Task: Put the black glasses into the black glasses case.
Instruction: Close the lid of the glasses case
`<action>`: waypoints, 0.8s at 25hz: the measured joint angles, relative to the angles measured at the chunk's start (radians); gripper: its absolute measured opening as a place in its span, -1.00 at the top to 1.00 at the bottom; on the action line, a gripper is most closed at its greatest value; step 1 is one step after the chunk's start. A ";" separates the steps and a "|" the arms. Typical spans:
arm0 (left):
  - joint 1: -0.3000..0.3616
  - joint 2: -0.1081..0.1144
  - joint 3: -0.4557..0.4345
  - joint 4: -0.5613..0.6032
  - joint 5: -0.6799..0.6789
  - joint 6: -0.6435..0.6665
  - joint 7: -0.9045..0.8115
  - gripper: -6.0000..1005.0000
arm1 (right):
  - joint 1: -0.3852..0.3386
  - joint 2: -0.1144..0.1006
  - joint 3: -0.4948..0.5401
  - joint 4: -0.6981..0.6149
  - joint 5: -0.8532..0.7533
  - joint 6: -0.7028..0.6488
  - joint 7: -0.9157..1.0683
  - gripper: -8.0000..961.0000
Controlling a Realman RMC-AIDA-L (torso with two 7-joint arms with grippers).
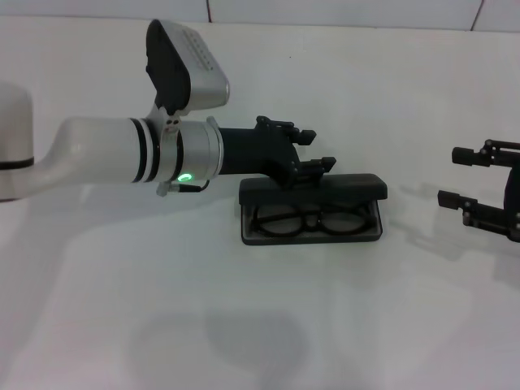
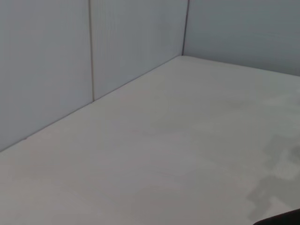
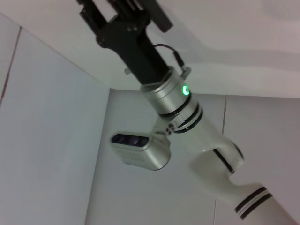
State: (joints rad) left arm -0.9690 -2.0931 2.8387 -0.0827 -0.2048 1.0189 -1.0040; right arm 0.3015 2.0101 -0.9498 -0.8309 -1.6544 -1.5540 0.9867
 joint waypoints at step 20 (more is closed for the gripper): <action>0.069 0.008 -0.004 0.014 -0.117 0.168 0.125 -0.12 | 0.004 -0.004 0.001 0.002 -0.006 0.005 -0.002 -0.18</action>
State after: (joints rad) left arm -0.9002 -2.0847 2.8351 -0.0685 -0.3218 1.1872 -0.8786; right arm 0.3052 2.0064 -0.9489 -0.8284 -1.6603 -1.5489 0.9851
